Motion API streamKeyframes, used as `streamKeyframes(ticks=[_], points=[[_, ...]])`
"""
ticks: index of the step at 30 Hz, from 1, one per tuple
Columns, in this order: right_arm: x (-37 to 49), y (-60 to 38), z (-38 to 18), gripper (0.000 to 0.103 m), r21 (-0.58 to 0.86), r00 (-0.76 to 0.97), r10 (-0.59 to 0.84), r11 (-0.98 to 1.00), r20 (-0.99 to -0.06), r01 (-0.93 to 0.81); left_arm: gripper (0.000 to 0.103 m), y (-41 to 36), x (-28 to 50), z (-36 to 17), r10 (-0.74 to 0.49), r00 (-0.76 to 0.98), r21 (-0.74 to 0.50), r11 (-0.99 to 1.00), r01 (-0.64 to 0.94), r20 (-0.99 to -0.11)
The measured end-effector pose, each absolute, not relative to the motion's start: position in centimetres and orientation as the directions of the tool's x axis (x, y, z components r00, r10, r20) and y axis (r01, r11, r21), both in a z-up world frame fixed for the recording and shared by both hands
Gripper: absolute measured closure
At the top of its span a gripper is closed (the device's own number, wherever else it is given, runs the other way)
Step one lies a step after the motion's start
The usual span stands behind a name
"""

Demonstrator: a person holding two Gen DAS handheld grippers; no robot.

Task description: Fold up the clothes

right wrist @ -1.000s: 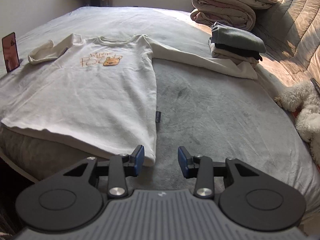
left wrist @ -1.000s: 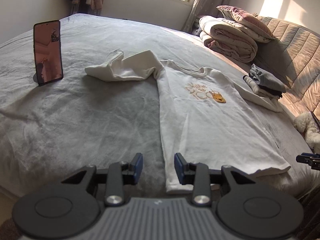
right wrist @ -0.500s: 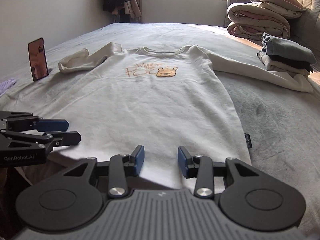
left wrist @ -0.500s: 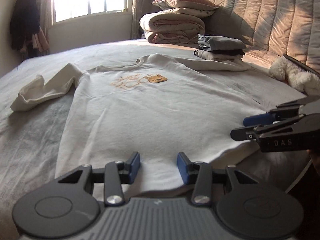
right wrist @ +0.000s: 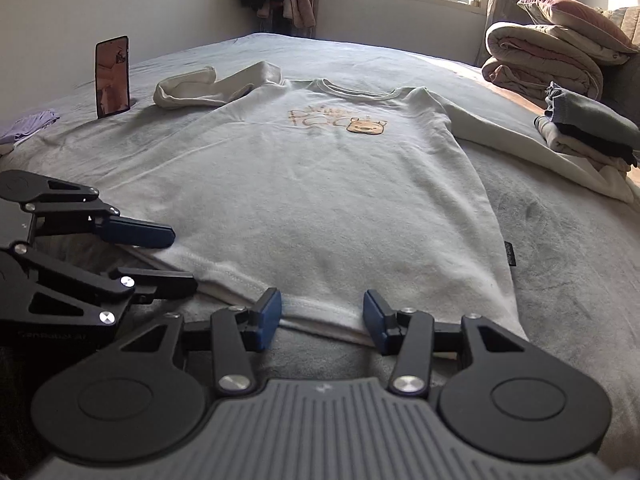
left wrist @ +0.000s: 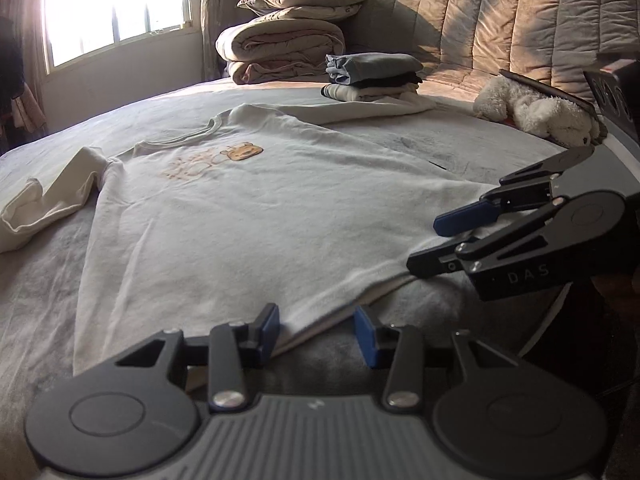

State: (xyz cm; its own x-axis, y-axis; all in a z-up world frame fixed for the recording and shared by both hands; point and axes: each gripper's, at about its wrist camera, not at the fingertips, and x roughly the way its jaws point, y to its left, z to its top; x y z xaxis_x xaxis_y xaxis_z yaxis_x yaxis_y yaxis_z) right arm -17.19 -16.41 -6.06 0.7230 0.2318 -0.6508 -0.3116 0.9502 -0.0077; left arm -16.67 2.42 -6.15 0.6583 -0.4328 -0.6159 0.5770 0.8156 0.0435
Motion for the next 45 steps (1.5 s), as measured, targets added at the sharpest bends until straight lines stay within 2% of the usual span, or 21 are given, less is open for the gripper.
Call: streamKeyframes(ticks=[2, 5, 8, 10, 15, 18, 25, 28, 32, 36, 40, 42, 43, 45], points=[[-16.8, -16.6, -5.1, 0.054, 0.017, 0.699, 0.226, 0.956, -0.678, -0.292, 0.060, 2.7, -16.4, -5.3, -0.437, 0.630, 0.009, 0.817, 0.576, -0.642], [-15.4, -16.7, -2.7, 0.054, 0.031, 0.679, 0.227, 0.957, -0.698, -0.289, 0.060, 3.8, -14.8, -2.8, -0.498, 0.592, -0.116, 0.818, 0.563, -0.634], [-12.7, -17.1, -0.3, 0.051, 0.034, 0.675, 0.232, 0.955, -0.700, -0.294, 0.058, 4.8, -12.2, -0.3, -0.494, 0.623, -0.146, 0.840, 0.523, -0.607], [-10.9, -17.3, 1.3, 0.051, 0.036, 0.673, 0.236, 0.954, -0.701, -0.298, 0.057, 5.3, -10.0, 0.7, -0.447, 0.661, -0.123, 0.870, 0.477, -0.602], [-6.7, -17.2, 3.6, 0.048, -0.022, 0.697, 0.208, 0.952, -0.686, -0.305, 0.052, 6.4, -3.2, 1.2, -0.295, 0.679, -0.094, 0.944, 0.318, -0.673], [-3.6, -18.0, 3.3, 0.044, -0.008, 0.690, 0.206, 0.956, -0.694, -0.293, 0.049, 7.5, 0.6, 0.8, -0.250, 0.668, -0.115, 0.964, 0.240, -0.700], [4.5, -22.2, 1.0, 0.044, 0.126, 0.652, 0.185, 0.983, -0.735, -0.136, 0.048, 11.2, 8.9, -1.9, -0.161, 0.624, -0.231, 0.973, -0.031, -0.765], [7.4, -24.4, -0.5, 0.044, 0.181, 0.646, 0.178, 0.982, -0.742, -0.062, 0.048, 12.6, 11.2, -3.4, -0.159, 0.632, -0.293, 0.950, -0.112, -0.758], [9.4, -28.2, -2.8, 0.044, 0.277, 0.651, 0.181, 0.960, -0.737, 0.047, 0.048, 14.8, 12.5, -5.2, -0.191, 0.693, -0.436, 0.878, -0.195, -0.695], [9.8, -31.9, -4.7, 0.044, 0.407, 0.671, 0.224, 0.904, -0.707, 0.127, 0.053, 15.8, 12.4, -5.9, -0.166, 0.761, -0.535, 0.802, -0.265, -0.627], [10.6, -33.8, -5.4, 0.044, 0.516, 0.710, 0.261, 0.841, -0.654, 0.166, 0.056, 15.8, 12.5, -6.3, -0.112, 0.786, -0.540, 0.784, -0.306, -0.608], [11.0, -34.5, -5.7, 0.044, 0.563, 0.734, 0.266, 0.805, -0.625, 0.187, 0.069, 15.9, 12.5, -6.5, -0.084, 0.797, -0.542, 0.775, -0.326, -0.599], [11.3, -34.8, -5.9, 0.047, 0.586, 0.746, 0.268, 0.786, -0.610, 0.196, 0.074, 16.0, 12.5, -6.5, -0.071, 0.798, -0.534, 0.778, -0.331, -0.599], [11.5, -35.7, -6.2, 0.063, 0.614, 0.758, 0.261, 0.757, -0.598, 0.223, 0.084, 16.3, 12.7, -6.6, -0.047, 0.799, -0.517, 0.785, -0.342, -0.600]])
